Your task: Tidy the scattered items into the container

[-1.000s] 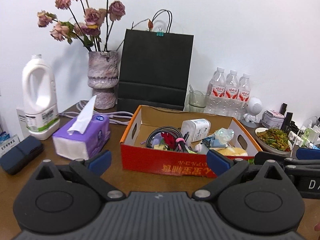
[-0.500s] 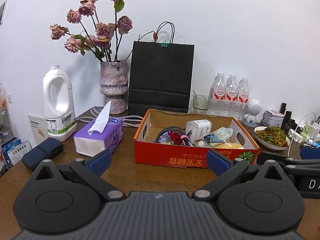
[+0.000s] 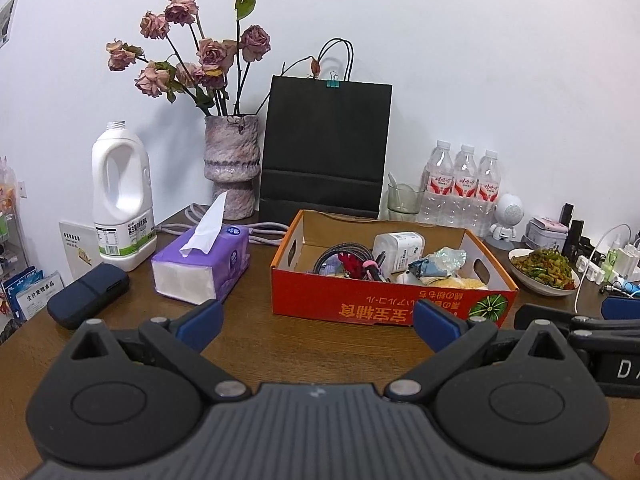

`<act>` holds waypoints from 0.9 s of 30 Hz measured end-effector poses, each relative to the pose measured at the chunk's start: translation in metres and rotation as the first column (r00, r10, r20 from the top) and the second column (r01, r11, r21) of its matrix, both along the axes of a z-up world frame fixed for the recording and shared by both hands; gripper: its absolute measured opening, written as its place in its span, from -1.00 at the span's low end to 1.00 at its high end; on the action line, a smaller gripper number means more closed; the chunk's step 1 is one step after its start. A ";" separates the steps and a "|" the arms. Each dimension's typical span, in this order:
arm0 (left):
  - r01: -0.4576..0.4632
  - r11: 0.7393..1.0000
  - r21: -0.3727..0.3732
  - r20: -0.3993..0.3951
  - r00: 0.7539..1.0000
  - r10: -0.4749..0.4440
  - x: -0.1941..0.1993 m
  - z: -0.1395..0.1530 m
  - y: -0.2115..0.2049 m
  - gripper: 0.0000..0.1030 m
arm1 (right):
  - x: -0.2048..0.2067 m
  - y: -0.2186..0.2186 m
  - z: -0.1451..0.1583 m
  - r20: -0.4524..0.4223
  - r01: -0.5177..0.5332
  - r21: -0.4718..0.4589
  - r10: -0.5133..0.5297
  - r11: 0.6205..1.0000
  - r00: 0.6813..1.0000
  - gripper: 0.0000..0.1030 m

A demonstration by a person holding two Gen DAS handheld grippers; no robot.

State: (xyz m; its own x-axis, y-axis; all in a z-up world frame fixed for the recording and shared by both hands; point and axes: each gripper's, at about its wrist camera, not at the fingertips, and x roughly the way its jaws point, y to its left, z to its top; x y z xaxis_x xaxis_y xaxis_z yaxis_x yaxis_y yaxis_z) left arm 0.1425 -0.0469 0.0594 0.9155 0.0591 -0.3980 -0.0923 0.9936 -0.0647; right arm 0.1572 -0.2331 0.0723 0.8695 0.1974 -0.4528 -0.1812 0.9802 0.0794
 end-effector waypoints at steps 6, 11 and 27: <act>-0.003 1.000 -0.002 0.003 1.000 0.003 -0.001 0.000 0.000 1.00 | -0.001 0.001 0.001 0.000 -0.001 0.001 0.001 1.000 1.000 1.00; -0.004 1.000 0.000 0.004 1.000 0.004 -0.001 0.000 0.000 1.00 | -0.002 0.001 0.001 0.000 0.000 -0.003 0.000 1.000 1.000 1.00; -0.006 1.000 0.001 0.000 1.000 0.006 -0.001 -0.001 -0.001 1.00 | -0.003 0.002 0.000 -0.001 0.002 -0.009 -0.002 1.000 1.000 1.00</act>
State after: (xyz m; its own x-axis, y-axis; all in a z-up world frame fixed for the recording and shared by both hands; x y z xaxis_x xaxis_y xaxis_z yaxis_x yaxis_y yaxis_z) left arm 0.1416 -0.0477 0.0586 0.9150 0.0650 -0.3982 -0.0982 0.9931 -0.0635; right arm 0.1546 -0.2306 0.0723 0.8693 0.1920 -0.4554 -0.1795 0.9812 0.0710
